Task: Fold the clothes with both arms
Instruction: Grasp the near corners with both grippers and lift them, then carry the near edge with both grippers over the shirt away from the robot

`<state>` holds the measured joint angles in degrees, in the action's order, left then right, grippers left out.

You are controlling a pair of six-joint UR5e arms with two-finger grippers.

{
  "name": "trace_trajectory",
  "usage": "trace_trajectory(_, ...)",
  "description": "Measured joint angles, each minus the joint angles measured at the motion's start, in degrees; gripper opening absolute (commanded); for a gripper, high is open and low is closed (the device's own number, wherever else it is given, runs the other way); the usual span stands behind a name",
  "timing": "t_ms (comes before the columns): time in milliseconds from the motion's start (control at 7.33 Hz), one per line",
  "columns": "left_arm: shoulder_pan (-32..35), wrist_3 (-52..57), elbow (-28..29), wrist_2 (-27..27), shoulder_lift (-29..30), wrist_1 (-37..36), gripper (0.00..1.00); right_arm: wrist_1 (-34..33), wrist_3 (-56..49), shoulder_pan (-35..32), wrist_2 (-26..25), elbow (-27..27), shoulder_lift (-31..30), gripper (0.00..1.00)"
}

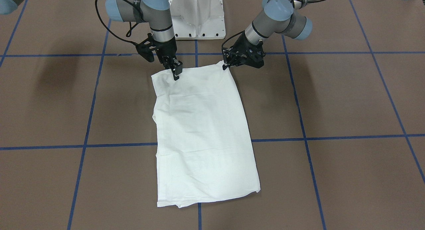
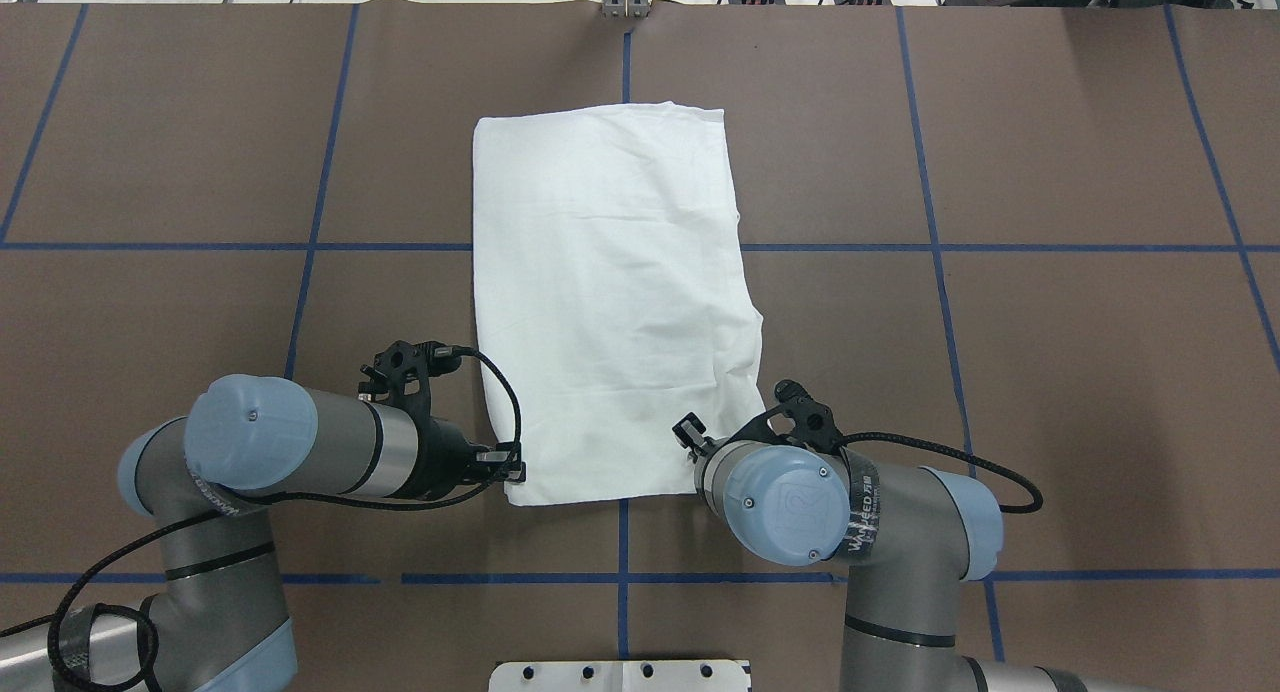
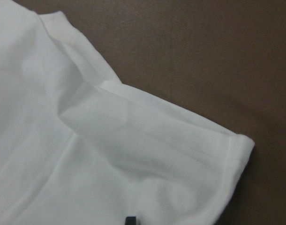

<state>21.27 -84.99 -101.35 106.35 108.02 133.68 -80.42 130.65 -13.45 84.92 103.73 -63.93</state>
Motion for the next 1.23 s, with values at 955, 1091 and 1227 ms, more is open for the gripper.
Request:
trace_trajectory(955, 0.16, 0.20, -21.79, 6.31, -0.02, -21.92, 0.00, -28.61, -1.01, 0.66, 0.92, 25.46, 2.04, 0.00)
trace_trajectory(1091, 0.25, 0.38, -25.74, 7.84, 0.44, -27.48, 0.00, -32.74, -1.63, 0.92, 1.14, 27.66, 3.80, 0.00)
trace_trajectory(1227, 0.81, 1.25, -26.55, 8.60, 0.99, -30.31, 0.00, -34.44, -4.06, 0.83, 1.04, 27.25, 5.14, 0.00)
